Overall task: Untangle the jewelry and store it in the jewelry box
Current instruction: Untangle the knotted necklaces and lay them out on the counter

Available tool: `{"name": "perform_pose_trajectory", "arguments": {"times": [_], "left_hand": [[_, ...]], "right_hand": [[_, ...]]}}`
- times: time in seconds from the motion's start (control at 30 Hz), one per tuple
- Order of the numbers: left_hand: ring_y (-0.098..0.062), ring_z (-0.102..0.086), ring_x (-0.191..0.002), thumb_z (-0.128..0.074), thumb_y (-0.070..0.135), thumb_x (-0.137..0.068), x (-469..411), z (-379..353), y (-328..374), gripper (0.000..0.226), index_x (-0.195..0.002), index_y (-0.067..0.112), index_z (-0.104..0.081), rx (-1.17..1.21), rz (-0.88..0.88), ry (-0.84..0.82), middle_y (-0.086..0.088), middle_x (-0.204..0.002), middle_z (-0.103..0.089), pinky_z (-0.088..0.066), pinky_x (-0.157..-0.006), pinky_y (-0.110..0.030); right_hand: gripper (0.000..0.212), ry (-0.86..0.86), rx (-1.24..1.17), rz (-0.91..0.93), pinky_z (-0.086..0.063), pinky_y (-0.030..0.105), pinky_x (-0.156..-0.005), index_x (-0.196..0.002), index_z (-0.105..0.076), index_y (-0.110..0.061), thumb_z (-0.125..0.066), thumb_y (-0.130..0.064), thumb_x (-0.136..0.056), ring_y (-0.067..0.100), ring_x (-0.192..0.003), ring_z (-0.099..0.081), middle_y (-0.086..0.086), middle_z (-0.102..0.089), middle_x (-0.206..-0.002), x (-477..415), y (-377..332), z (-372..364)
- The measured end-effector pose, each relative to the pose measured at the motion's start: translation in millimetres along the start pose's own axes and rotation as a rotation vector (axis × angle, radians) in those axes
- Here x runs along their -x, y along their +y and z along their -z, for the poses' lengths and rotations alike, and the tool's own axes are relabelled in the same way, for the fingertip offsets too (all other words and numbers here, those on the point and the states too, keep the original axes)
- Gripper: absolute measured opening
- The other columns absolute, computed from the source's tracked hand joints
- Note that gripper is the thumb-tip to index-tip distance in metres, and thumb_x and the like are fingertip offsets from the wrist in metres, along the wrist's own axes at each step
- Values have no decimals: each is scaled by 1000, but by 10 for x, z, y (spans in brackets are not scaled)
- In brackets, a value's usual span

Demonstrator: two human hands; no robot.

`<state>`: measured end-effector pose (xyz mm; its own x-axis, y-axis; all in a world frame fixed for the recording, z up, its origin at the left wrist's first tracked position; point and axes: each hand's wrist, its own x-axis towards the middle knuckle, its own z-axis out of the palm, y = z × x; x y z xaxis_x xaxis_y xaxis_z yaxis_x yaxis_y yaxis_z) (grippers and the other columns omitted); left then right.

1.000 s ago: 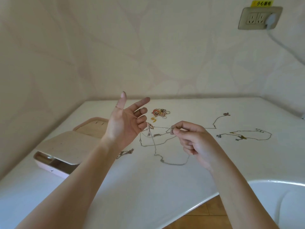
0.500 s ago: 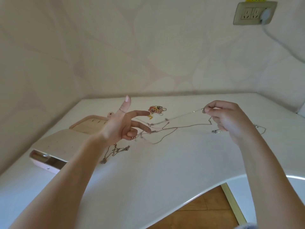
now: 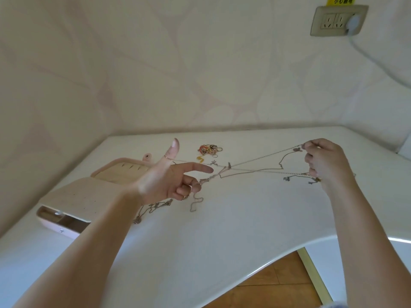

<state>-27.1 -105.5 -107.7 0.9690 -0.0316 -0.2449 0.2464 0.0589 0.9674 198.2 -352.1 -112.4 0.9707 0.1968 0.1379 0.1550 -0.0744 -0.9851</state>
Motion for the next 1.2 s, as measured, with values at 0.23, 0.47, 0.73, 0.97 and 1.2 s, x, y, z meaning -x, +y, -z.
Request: {"name": "perform_pose_trajectory", "arguments": {"times": [0.23,0.47,0.73,0.97,1.2], "left_hand": [[-19,-51,-76,-52,96,-17,40,77,-20,138,-133,20,-53,156,-55,21,-19,-125,-60,-47,-69,-24],[-15,-43,-69,-39,97,-38,-18,80,-20,125,-132,15,-52,328,-276,385,-11,-124,-58,-38,-60,-25],[-5,-21,-38,-54,48,-87,-6,166,22,44,-53,20,-48,543,-427,702,9,-46,-25,-22,-37,-16],[-14,-31,-58,-17,97,-47,-62,-55,20,100,-74,9,-56,252,-182,377,0,-66,-40,-25,-59,-26],[1,-44,-49,-36,102,-6,-190,-162,-86,113,-71,11,-52,-404,-238,269,7,-60,-51,-30,-55,-17]], "right_hand": [[23,90,-100,-68,-20,10,-31,-74,-52,-16,-44,-11,-95,13,-50,-33,3,-41,-61,-155,162,-82],[15,108,112,-72,-33,17,-37,-87,-51,-13,-40,-10,-96,16,-58,-50,6,-53,-87,-194,299,-195],[25,46,-244,-301,-18,12,-30,-77,-41,-8,-32,-5,-100,6,-21,-21,13,-58,-63,-212,280,-156],[20,11,261,-116,-35,22,-42,-100,-55,-1,-37,-11,-98,17,-41,-45,7,-62,-66,-455,227,-189],[30,112,571,-53,-36,31,-73,-122,-46,8,-37,-10,-99,37,-108,-55,24,-56,-122,-432,214,-124]]}}
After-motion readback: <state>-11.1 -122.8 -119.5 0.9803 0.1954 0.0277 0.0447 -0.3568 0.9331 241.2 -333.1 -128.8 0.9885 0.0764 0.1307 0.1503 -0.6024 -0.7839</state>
